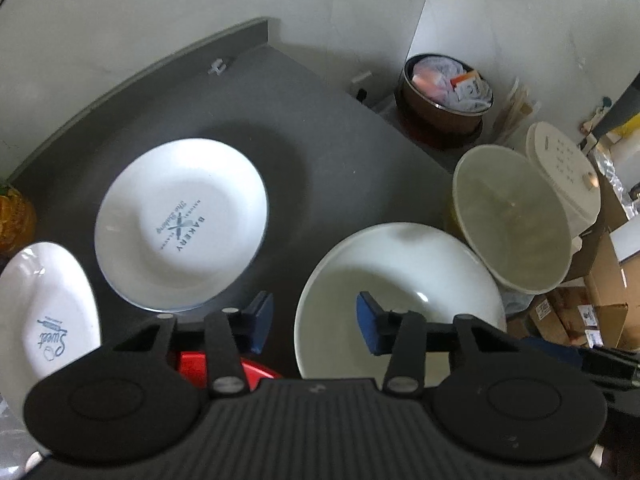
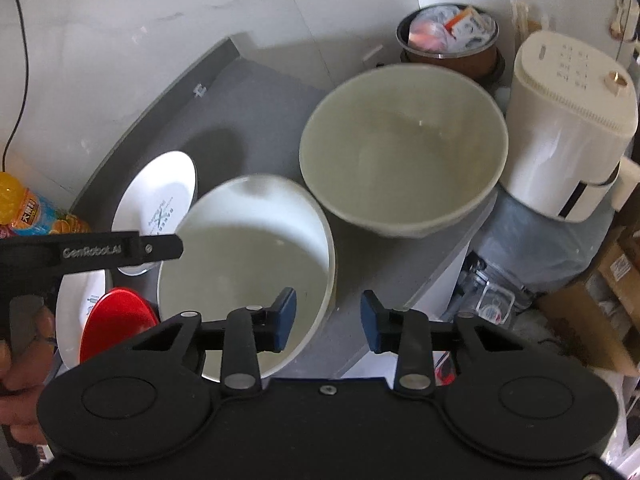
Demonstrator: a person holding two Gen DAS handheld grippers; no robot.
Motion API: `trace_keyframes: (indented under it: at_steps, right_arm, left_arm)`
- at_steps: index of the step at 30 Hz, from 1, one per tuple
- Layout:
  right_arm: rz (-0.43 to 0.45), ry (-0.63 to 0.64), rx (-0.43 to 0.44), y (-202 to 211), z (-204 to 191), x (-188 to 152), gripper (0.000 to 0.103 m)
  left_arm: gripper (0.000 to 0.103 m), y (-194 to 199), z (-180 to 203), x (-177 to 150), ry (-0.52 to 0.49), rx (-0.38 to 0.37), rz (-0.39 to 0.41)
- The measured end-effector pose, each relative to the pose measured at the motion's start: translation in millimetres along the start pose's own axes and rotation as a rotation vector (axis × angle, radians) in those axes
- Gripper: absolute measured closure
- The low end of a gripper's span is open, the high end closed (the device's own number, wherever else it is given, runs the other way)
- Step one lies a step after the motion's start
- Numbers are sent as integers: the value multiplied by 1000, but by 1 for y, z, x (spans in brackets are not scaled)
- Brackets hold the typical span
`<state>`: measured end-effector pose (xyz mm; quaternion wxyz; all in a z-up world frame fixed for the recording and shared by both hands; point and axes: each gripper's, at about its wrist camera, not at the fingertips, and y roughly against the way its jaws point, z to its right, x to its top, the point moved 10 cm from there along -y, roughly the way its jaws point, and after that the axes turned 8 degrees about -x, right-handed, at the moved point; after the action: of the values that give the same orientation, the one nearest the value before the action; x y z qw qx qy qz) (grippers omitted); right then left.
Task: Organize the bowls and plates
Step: 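Close the left gripper on the white bowl rim while the right gripper closes on it too, then lift the white bowl with both grippers and carry it over the red bowl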
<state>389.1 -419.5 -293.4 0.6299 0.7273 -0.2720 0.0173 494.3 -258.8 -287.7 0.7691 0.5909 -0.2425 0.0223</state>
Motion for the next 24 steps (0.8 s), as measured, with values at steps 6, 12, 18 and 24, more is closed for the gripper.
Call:
trace_keyframes:
  at_steps: [6, 12, 18, 24]
  right_arm:
    - [-43, -28, 11, -14, 0, -8, 68]
    - [-50, -43, 24, -21, 0, -9, 79]
    - [-36, -37, 35, -20, 1, -5, 89]
    - [-18, -40, 59, -15, -1, 1, 89]
  left_arm:
    - [66, -23, -9, -3, 16, 9, -59]
    - [78, -40, -6, -5, 29, -19, -114]
    - [82, -47, -6, -4, 40, -13, -125]
    - [93, -44, -17, -3, 111, -20, -133]
